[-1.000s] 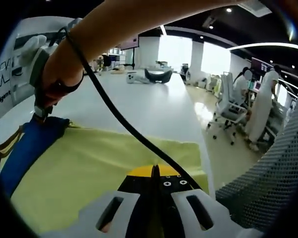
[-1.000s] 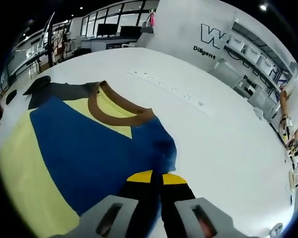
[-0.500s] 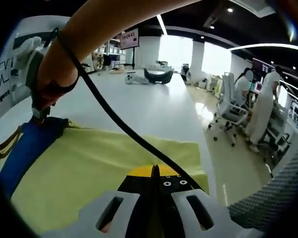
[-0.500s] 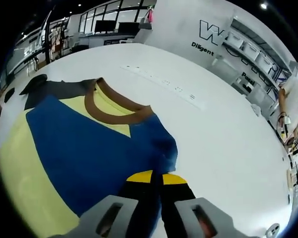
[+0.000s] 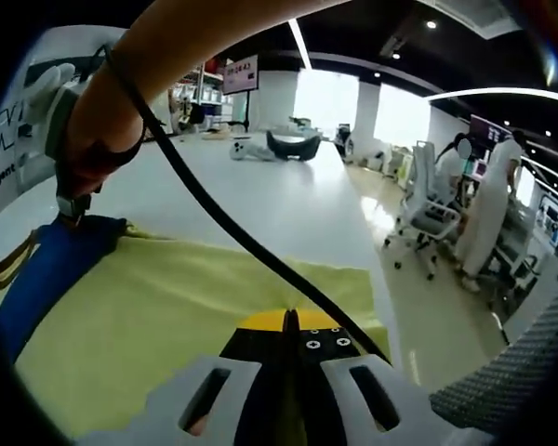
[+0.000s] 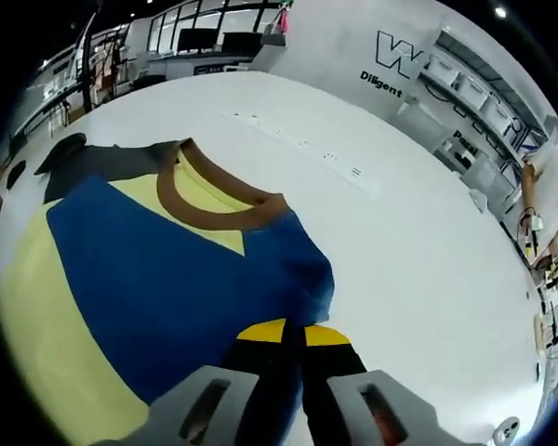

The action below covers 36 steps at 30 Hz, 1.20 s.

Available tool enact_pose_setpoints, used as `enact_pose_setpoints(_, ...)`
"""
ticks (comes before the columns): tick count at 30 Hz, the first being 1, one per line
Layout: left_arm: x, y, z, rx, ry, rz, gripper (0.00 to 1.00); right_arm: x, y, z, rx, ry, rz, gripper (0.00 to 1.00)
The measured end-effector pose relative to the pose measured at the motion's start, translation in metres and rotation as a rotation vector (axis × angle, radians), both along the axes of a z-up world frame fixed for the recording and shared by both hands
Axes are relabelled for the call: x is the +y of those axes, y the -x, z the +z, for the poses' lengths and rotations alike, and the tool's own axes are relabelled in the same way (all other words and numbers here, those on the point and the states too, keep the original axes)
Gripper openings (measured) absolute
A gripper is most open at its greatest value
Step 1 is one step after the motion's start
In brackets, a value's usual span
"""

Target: Fold the garment on the visible template until the final outline fits inside the template.

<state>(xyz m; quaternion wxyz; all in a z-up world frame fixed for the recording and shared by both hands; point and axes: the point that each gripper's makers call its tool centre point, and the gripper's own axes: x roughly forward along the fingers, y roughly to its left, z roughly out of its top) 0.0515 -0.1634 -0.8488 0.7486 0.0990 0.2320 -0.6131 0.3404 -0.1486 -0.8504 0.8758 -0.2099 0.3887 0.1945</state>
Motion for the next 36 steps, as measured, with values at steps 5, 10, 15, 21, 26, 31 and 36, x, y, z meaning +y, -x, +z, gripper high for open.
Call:
enact_pose_setpoints(5, 0.002, 0.000, -0.001, 0.086, 0.006, 0.054, 0.00, 0.000, 0.000, 0.000, 0.001, -0.006, -0.005, 0.00)
enact_pose_setpoints(10, 0.003, -0.003, 0.003, -0.003, -0.002, 0.029, 0.10, -0.010, -0.006, 0.006, -0.031, 0.058, -0.018, 0.19)
enact_pose_setpoints(15, 0.017, -0.010, 0.014, 0.029, 0.030, 0.068, 0.18, -0.014, -0.009, 0.019, -0.066, -0.006, -0.065, 0.28)
enact_pose_setpoints(21, 0.037, -0.020, 0.021, -0.006, 0.026, 0.108, 0.18, 0.001, -0.013, 0.051, -0.170, -0.077, -0.092, 0.32)
enact_pose_setpoints(26, 0.058, -0.031, 0.031, -0.028, 0.016, 0.167, 0.18, 0.016, -0.010, 0.065, -0.205, -0.102, -0.073, 0.38)
enact_pose_setpoints(31, 0.074, -0.041, 0.048, -0.078, 0.051, 0.194, 0.19, 0.023, -0.005, 0.075, -0.222, -0.157, -0.117, 0.37)
enact_pose_setpoints(36, 0.096, -0.054, 0.052, -0.106, 0.032, 0.239, 0.19, 0.026, 0.002, 0.083, -0.251, -0.158, -0.136, 0.42)
